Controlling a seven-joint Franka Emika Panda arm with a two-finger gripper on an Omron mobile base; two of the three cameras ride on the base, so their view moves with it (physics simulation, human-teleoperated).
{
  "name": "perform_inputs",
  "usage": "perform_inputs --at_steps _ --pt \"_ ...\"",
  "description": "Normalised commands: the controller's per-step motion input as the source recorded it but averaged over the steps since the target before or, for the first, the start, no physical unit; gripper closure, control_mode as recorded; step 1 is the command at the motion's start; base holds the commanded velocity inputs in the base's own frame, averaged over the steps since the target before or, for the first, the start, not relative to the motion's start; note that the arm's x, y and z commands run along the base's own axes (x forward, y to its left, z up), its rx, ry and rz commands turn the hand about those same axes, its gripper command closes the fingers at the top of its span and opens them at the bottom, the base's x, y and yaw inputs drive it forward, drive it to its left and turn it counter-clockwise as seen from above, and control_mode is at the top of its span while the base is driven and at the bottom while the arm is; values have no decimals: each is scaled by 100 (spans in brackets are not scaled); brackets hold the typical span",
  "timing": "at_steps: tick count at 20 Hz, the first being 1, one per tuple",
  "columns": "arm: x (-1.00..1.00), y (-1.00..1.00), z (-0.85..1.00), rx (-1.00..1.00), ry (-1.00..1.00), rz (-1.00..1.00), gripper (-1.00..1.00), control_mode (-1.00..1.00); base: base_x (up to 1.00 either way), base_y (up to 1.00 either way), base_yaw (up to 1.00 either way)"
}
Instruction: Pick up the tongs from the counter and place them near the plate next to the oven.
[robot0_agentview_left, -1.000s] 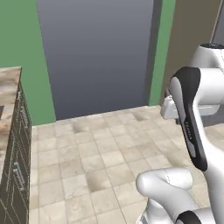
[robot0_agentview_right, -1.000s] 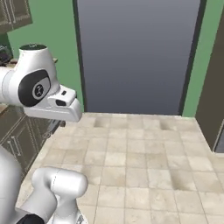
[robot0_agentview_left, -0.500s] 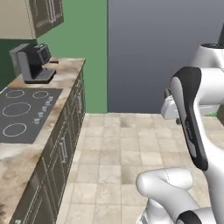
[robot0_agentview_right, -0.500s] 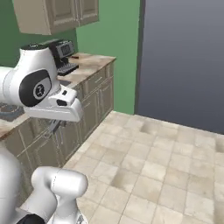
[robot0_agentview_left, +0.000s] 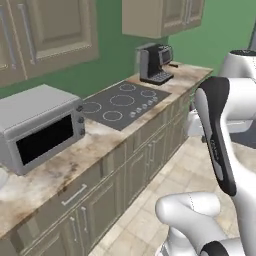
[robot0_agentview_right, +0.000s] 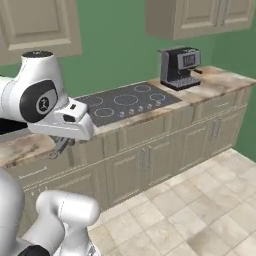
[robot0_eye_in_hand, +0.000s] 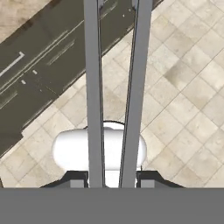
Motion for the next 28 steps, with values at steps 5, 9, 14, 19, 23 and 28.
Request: perform_inputs --at_steps 5,9,14,19,23,28 --pt "0 0 0 0 0 0 100 100 -21 -1 92" --pt "0 0 0 0 0 0 100 100 -12 28 78" --pt "0 0 0 0 0 0 100 100 0 0 66" --pt "0 0 0 0 0 0 100 100 0 4 61" --pt "0 0 0 0 0 0 100 100 0 1 58" --pt "0 0 0 0 0 0 100 100 25 -36 39"
